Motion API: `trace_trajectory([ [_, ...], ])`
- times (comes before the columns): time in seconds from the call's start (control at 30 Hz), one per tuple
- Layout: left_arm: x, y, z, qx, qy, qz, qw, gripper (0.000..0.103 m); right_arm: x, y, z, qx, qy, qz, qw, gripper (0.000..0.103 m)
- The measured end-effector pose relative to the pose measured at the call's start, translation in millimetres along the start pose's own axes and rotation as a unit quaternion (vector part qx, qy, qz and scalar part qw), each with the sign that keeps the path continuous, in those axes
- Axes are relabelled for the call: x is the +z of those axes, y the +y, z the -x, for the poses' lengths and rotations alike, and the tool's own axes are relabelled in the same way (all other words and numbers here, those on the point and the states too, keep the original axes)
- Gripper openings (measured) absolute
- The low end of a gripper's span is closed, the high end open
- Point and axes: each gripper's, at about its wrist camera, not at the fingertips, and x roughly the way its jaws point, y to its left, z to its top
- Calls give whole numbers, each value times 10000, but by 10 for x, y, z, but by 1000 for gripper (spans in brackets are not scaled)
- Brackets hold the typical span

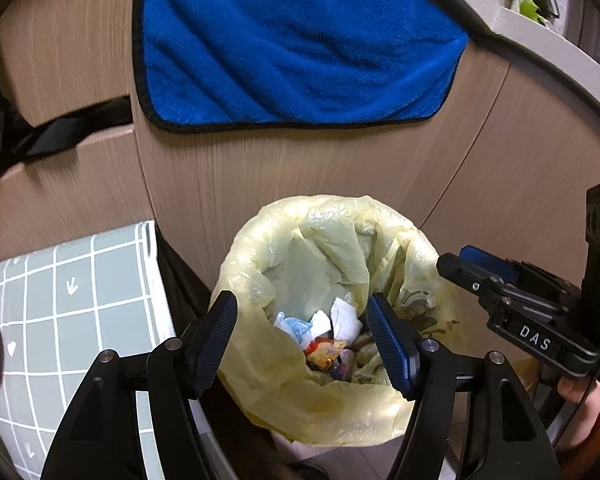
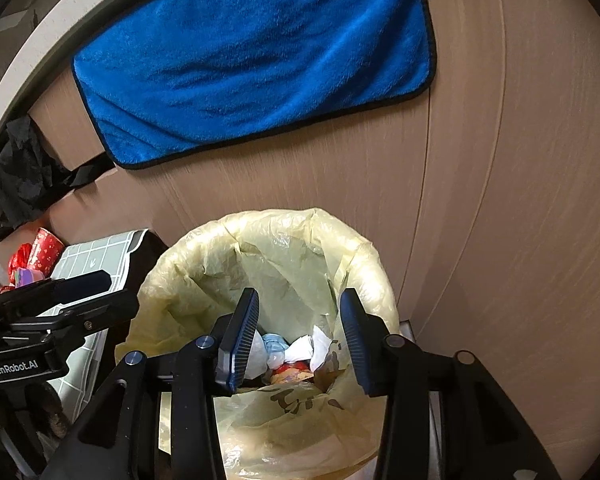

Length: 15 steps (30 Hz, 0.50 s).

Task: Collect trash
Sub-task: 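Move both grippers back over the table toward the remaining trash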

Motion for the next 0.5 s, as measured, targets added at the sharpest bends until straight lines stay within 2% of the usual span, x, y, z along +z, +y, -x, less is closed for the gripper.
trace_trajectory([
  [0.13, 11, 81, 152, 71, -142, -139, 9998, 68, 12, 46, 66, -55, -80, 6, 10000, 40],
  [0.2, 29, 207, 277, 226, -221, -230, 9992, 69, 13, 68, 98, -51, -131, -31, 9999, 40],
  [0.37, 100, 864, 614, 733, -394, -177, 9964, 74, -22, 206, 112, -3, -118, -178, 9998, 40],
  [0.5, 80, 1596, 846, 1121, -465, 106, 9925, 78, -69, 447, 75, -12, -54, -202, 9998, 40],
])
